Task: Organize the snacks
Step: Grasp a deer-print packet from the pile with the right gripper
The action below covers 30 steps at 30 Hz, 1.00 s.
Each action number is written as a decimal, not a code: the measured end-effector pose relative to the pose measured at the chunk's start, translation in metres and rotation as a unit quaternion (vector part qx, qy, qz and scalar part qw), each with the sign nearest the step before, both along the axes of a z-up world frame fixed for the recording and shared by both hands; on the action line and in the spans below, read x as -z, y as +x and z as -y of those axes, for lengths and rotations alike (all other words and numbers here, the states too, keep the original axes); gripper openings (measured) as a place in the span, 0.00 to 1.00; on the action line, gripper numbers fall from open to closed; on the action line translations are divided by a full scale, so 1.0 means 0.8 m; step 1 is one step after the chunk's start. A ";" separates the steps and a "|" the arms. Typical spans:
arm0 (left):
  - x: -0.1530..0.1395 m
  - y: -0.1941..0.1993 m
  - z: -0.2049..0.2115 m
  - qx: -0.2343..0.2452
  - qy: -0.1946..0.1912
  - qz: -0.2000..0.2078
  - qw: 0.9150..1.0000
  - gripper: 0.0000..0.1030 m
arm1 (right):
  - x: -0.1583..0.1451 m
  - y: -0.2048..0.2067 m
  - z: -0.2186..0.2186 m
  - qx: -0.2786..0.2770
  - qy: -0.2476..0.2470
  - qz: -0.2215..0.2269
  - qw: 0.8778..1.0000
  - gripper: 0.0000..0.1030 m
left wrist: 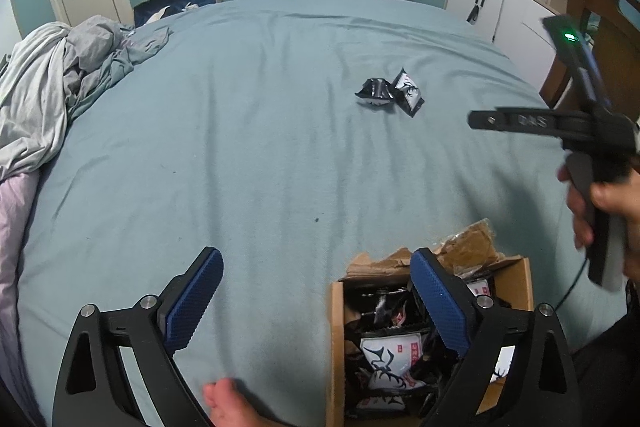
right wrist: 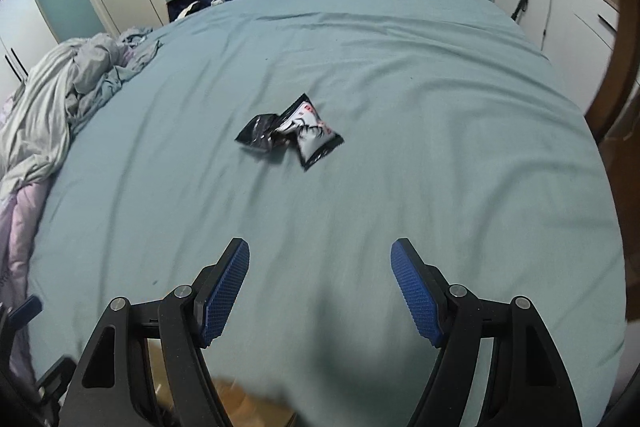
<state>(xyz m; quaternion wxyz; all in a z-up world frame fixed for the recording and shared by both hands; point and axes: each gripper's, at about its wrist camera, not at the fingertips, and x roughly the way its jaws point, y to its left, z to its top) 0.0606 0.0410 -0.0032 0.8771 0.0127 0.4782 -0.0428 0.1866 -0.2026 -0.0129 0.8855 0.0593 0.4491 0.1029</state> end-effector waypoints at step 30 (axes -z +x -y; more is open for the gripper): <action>0.020 0.038 0.012 0.015 0.030 0.005 0.999 0.93 | 0.103 0.197 -0.057 -0.062 0.032 0.010 0.998 0.33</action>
